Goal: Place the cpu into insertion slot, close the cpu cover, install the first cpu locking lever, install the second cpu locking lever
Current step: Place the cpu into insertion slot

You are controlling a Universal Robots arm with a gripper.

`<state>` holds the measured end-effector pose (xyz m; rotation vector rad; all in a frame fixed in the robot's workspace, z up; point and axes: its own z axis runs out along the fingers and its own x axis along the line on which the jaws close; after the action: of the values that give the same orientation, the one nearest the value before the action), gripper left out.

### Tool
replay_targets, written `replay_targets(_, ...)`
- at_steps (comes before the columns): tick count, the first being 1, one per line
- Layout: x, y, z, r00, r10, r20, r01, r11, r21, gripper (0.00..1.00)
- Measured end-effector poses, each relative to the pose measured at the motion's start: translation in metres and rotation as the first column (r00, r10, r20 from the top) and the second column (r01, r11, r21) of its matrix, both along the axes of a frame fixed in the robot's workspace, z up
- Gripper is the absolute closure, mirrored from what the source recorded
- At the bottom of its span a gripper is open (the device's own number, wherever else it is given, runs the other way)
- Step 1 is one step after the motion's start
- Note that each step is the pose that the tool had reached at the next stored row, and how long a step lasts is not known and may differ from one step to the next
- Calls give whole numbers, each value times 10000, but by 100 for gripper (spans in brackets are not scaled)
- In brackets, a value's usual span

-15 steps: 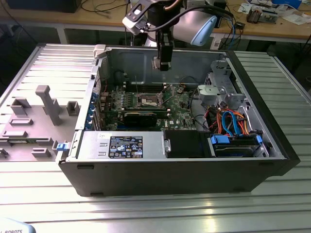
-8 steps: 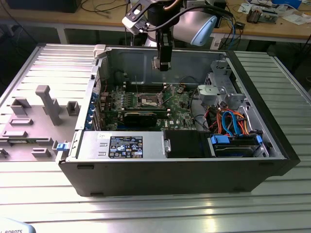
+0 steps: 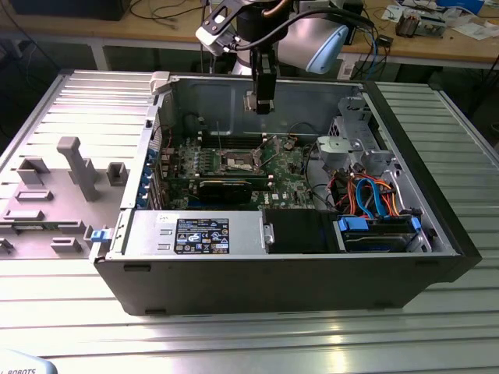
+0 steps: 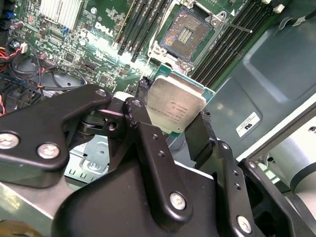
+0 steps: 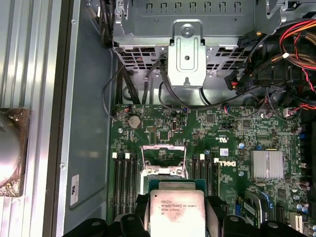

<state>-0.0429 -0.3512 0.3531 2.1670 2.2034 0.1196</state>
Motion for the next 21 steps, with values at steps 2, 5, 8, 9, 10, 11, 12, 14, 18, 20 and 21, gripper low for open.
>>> replay_targets(2,0,0,0,10000,-3,0,3,10000,0,45)
replay_targets(5,-2,0,0,10000,-36,0,36,10000,0,45)
replay_targets(8,-1,0,-6,9995,-318,-4,318,9995,0,45)
replay_targets(9,-1,0,-8,9986,-521,-6,521,9986,-1,45)
replay_targets(10,-2,0,-8,9984,-569,-7,569,9984,-1,45)
replay_targets(11,-2,0,-8,9984,-571,-7,571,9984,-1,45)
replay_targets(12,-2,0,-9,9984,-574,-7,574,9984,0,45)
replay_targets(14,-2,0,-9,9983,-578,-6,578,9983,-1,45)
replay_targets(18,-3,0,-9,9983,-580,-7,580,9983,0,45)
replay_targets(20,-2,0,-9,9983,-581,-6,581,9983,-1,45)
replay_targets(21,-2,0,-9,9983,-581,-7,581,9983,-1,45)
